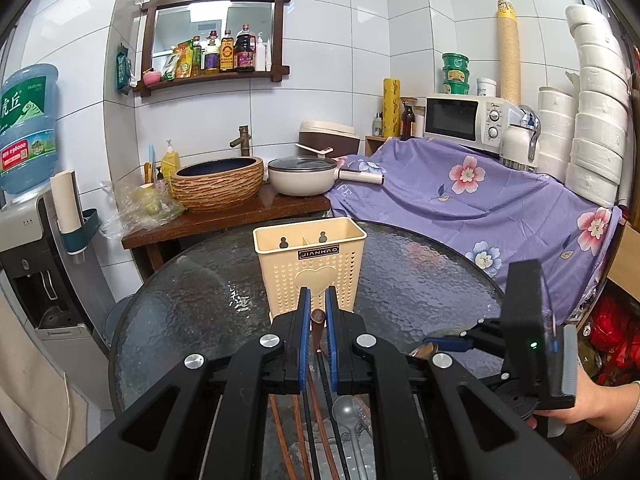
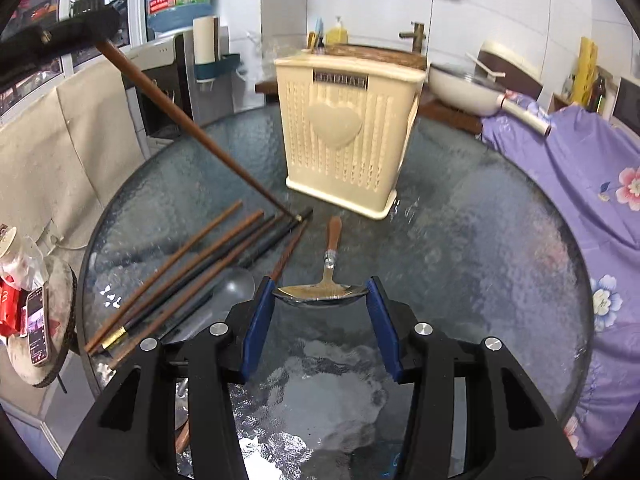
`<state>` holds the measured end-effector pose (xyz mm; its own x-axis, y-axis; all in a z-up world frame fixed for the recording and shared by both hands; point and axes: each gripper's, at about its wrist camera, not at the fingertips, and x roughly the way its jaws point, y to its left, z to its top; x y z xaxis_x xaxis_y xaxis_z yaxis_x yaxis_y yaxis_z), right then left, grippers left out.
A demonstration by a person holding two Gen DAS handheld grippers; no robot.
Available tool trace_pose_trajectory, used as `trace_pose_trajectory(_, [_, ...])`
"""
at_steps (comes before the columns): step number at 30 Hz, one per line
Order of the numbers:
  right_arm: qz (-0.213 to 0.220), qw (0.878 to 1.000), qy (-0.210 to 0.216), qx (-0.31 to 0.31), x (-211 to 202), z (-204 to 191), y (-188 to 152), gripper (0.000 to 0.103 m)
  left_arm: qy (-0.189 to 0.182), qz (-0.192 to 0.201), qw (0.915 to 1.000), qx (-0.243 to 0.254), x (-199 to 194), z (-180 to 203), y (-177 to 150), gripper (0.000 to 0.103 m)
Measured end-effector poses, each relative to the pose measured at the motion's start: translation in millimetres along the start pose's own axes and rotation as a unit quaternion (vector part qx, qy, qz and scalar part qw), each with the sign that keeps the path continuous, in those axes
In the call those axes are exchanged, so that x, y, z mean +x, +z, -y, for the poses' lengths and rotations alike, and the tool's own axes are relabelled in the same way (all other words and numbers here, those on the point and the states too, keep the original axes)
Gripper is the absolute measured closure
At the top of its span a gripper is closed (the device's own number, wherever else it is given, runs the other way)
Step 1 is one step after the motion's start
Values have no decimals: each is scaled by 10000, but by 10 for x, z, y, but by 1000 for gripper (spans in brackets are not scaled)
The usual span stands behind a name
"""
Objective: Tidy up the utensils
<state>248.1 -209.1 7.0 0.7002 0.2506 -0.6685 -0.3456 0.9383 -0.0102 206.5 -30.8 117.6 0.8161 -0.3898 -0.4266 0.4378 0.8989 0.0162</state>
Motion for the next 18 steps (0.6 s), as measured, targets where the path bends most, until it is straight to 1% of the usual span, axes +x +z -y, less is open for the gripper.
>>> trace_pose_trajectory(14, [195, 9998, -16, -50, -182, 29, 166, 55, -1, 16, 10000, 44, 4, 21, 12, 96])
trace_pose_trajectory(18, [198, 9998, 75, -4, -221, 46, 207, 55, 0, 16, 10000, 58, 3, 21, 12, 96])
